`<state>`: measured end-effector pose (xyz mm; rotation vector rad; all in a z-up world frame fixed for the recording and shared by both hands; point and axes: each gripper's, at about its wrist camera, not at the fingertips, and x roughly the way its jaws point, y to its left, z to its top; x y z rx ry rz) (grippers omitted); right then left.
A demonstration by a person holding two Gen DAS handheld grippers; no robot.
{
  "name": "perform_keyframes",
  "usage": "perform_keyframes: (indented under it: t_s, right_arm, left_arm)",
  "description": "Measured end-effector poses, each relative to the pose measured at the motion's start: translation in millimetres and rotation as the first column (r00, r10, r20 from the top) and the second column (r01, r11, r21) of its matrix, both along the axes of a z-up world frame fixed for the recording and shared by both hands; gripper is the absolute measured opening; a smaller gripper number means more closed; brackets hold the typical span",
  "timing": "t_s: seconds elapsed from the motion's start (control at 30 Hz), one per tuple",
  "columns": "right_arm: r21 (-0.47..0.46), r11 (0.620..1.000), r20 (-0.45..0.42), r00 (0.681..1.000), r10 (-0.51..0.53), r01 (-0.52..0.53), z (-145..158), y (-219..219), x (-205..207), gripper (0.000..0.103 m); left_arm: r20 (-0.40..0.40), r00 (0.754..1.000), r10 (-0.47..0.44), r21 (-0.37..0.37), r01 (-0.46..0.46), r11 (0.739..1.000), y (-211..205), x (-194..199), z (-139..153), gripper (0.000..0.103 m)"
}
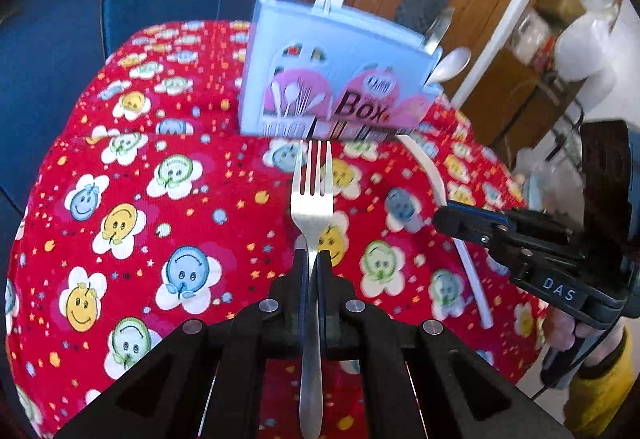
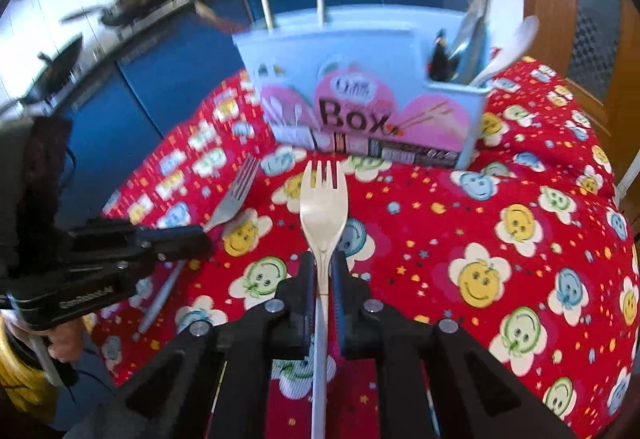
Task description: Organize utensils
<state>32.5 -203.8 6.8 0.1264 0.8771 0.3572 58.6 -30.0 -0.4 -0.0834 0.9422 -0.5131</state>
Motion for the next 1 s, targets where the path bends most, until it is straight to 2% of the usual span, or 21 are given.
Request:
perform_keyframes:
  t_s: [0.17, 0.37, 0.67, 0.73, 1.0]
  right_arm:
    - [0.114, 0.993, 0.106, 0.993, -0.056, 0.044, 10.8, -19.6, -24.0, 0.01]
    - [0.175, 0.982, 0.199, 0.975, -0.102, 0.067, 26.2, -30.4, -36.2, 0.01]
    - [0.231, 0.969, 0.292, 0.944, -0.153, 0.086, 42.4, -42.9, -38.0, 0.009]
    - [0.234, 0.968, 0.308, 0.938, -0.162, 0.09, 44.2, -45.5, -37.7, 0.006]
    - [0.238, 0.965, 0.355, 0.914, -0.195, 0.113, 53.6, -53.1, -33.1, 0.004]
  left_arm:
    - [0.088, 0.996, 0.015, -0.053, -0.01, 0.999, -3.9, -10.9, 15.8, 0.004]
    - [0.217, 0.976, 0.003, -0.072, 0.013, 0.997, -15.0, -17.5, 47.8, 0.004]
    - [0.271, 0.962, 0.017, -0.129, 0.019, 0.992, -21.3, -6.0, 72.6, 0.004]
    - [0.286, 0.958, 0.018, -0.141, 0.024, 0.99, -22.8, -4.5, 78.6, 0.004]
    - [0.332, 0.943, 0.019, -0.144, 0.031, 0.989, -30.0, 4.4, 97.7, 0.004]
